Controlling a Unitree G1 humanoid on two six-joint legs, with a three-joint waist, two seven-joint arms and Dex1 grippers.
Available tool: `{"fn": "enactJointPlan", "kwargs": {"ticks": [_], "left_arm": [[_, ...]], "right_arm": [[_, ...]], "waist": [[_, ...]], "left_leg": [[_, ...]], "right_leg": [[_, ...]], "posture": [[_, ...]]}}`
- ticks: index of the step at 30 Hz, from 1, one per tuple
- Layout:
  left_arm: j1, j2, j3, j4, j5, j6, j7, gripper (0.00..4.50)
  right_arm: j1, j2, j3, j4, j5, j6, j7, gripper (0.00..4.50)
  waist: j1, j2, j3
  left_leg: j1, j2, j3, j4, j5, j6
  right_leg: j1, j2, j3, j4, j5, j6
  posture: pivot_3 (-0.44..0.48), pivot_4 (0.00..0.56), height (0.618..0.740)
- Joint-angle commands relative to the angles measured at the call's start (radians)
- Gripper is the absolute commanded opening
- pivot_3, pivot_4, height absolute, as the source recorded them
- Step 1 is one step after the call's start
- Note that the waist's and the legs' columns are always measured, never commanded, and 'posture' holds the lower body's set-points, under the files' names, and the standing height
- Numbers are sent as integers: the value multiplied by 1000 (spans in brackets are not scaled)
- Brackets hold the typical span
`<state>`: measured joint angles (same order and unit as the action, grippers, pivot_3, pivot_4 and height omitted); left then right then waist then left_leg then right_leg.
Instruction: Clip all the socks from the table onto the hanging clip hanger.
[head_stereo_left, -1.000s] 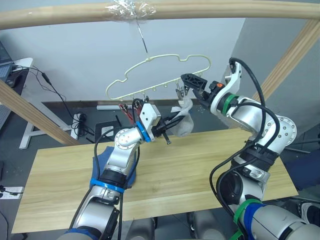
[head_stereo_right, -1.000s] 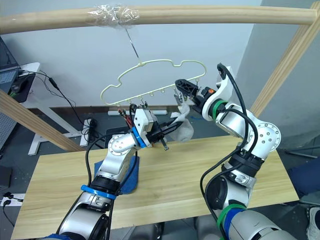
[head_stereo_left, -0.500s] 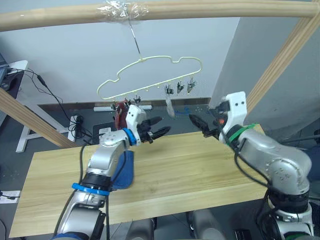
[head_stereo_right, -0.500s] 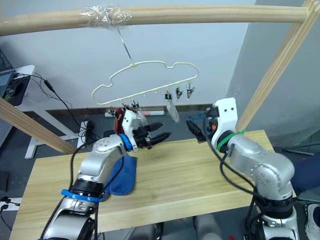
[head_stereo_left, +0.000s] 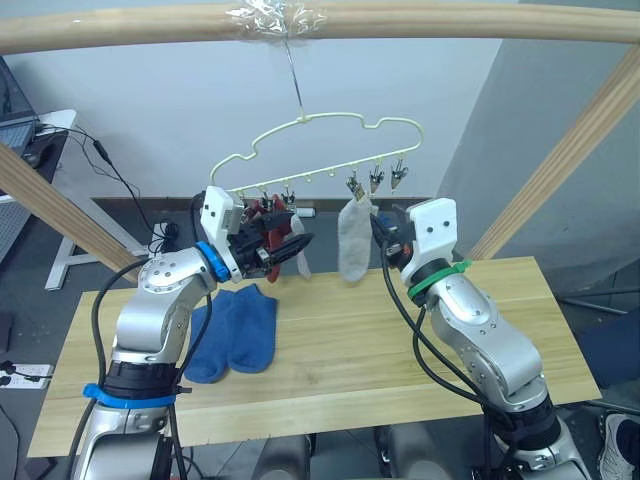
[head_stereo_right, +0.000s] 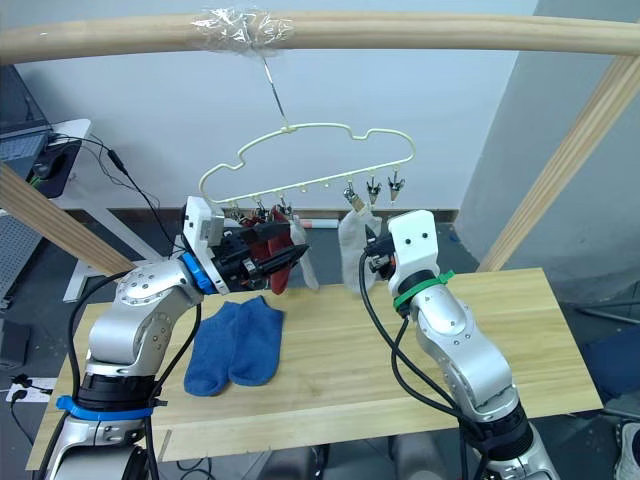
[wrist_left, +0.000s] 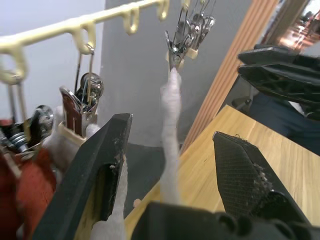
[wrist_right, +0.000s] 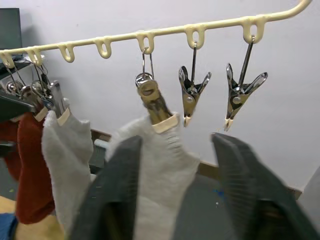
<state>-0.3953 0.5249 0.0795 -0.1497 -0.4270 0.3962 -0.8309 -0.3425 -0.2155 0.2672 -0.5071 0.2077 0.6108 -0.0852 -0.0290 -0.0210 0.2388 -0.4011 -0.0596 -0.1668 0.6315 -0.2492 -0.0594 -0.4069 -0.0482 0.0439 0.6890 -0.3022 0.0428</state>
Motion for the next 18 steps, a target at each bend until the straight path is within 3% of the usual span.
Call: {"fn": "enactJointPlan", "kwargs": {"ticks": [1,18], "left_arm": [[3,20,28,-85,-40,20,1,2949],[-6,69,37,-162,-120,79,-6,2949]], "right_arm": [[-6,23,-10,-16,-51,-33,8,2036],[-66,148,-46,92,-173,-102,28,2036]], "waist": [[0,0,0],[-1,0,0]], "left_leg": [[0,0,0,0,0,0],[1,0,1,-1,0,0]], "right_leg": [[0,0,0,0,0,0],[0,0,0,1,0,0]], "posture": [[64,207,740],[80,218,740]]}}
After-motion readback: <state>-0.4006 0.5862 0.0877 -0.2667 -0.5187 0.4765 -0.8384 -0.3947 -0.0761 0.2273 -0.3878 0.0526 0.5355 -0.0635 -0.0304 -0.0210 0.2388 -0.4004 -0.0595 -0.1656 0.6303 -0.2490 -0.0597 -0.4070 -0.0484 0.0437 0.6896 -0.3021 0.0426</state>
